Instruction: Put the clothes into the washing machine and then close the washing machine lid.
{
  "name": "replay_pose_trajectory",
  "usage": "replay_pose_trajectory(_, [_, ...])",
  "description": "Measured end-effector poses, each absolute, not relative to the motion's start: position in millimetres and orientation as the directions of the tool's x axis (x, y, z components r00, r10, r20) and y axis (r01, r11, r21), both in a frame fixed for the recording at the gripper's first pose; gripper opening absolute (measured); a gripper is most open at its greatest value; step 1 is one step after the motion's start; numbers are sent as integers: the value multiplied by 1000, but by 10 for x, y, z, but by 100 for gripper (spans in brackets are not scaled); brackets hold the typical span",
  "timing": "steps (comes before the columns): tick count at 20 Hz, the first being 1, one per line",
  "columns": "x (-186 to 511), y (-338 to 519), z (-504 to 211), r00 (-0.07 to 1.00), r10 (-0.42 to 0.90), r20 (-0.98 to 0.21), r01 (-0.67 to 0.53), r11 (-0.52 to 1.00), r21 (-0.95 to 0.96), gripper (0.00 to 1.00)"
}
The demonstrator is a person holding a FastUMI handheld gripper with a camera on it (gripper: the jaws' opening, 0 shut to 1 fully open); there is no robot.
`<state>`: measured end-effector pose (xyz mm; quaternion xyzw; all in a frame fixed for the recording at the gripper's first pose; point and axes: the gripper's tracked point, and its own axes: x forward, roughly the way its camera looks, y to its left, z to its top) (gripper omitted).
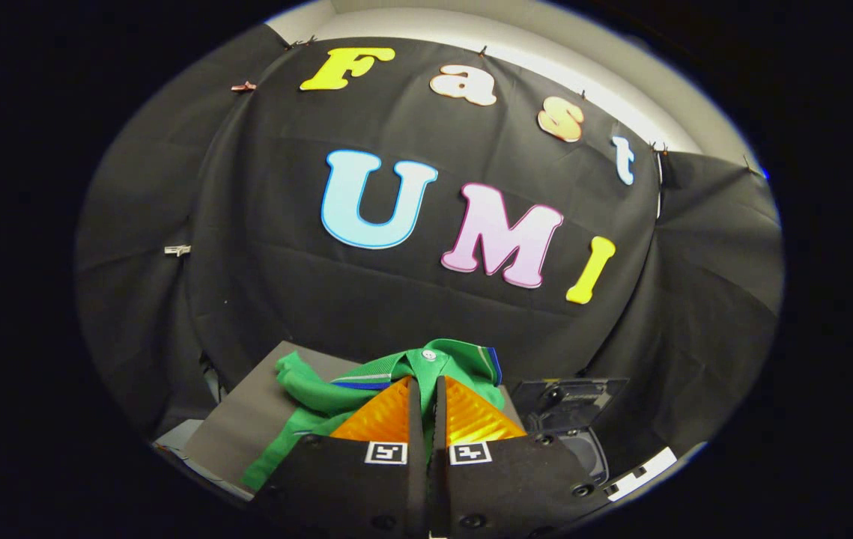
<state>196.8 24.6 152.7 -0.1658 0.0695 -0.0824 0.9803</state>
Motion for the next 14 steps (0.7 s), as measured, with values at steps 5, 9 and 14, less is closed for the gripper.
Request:
replay_pose_trajectory(5, [1931,173,1615,981,-172,-89,133,932,-338,6])
replay_pose_trajectory(9, [1929,-24,1722,981,-180,-70,148,932,-330,6])
replay_pose_trajectory(14, [1901,-420,1924,980,-189,-58,160,930,-331,6])
